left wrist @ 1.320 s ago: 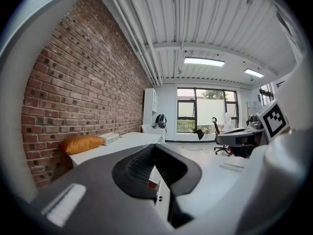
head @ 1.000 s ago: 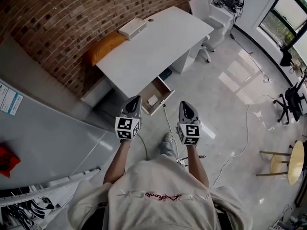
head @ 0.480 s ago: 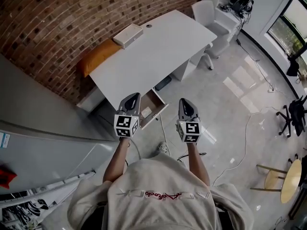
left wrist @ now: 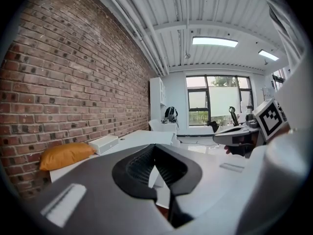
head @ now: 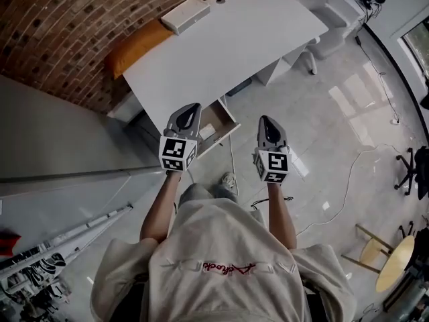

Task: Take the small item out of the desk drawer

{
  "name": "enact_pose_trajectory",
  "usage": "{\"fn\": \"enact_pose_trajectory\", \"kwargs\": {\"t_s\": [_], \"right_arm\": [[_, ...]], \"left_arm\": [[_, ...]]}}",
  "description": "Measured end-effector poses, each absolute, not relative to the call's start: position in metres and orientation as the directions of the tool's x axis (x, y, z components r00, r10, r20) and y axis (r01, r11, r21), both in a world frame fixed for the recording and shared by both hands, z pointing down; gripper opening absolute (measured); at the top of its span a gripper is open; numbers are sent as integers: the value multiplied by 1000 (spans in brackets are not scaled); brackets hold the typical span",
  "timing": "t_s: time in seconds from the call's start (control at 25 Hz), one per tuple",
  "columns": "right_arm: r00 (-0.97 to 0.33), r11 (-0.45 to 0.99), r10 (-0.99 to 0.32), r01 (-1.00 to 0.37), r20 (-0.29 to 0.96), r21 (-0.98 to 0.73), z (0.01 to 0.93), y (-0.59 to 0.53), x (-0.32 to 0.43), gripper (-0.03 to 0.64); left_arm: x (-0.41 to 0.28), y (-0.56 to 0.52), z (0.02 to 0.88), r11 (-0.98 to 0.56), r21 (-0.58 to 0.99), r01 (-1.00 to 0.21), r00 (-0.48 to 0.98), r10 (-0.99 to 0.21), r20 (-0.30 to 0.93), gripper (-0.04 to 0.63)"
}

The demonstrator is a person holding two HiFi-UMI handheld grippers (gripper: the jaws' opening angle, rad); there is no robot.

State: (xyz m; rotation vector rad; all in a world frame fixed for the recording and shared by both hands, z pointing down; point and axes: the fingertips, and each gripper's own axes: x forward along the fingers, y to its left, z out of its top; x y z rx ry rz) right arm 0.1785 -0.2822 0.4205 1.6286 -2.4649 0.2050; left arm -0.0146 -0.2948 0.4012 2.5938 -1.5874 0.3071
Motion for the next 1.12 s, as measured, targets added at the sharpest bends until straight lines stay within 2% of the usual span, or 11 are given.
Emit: {"fn": "enact_pose_trajectory", "kwargs": {"t_s": [0.8,1.12], "right_arm": [[-371,376,-848,-924,378,-63,548,-286,135,11],[-367,367,-799,-925,476,-99,608,-256,116,11]], "left_arm": [[-21,-275,571,-544,114,-831,538,-736,412,8],[-32,-249,640,-527,173,-832,538,-692,482,8]]}}
